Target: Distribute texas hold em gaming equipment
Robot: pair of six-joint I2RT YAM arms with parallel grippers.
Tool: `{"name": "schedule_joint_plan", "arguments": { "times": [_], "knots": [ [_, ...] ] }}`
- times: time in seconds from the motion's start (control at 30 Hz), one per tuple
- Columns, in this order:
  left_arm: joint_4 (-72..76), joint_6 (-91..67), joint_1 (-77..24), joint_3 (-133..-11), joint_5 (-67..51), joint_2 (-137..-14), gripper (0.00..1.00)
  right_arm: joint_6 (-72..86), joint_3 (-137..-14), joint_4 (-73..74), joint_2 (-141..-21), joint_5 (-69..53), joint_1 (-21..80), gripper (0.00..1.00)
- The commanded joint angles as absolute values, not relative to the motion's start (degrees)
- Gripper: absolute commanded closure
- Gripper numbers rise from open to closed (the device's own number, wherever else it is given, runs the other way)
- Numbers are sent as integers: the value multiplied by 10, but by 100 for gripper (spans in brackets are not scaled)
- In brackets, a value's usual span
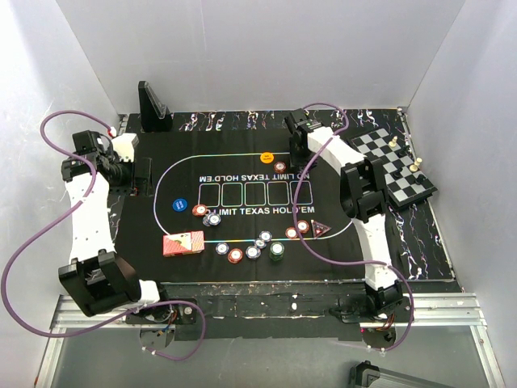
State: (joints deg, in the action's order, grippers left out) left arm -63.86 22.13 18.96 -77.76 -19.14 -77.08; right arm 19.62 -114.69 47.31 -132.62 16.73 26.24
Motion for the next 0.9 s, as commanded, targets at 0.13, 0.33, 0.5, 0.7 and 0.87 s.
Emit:
{"name": "schedule_joint_plan", "arguments": {
  "times": [0.13,0.33,0.5,0.7,0.87],
  "knots": [
    [-638,226,192,-799,-193,-776,0,197,-1287,503,-1404,130,255,99],
    [-639,227,192,-797,-190,-773,0,198,-1266,500,-1393,131,254,40],
    [-640,223,192,-788,-195,-763,0,217,-1173,475,-1307,161,259,16],
    [-641,224,192,-779,-193,-746,0,212,-1112,483,-1206,199,292,13],
    [-644,223,192,-781,-194,-738,0,194,-1019,449,-1121,142,360,12]
  ]
}}
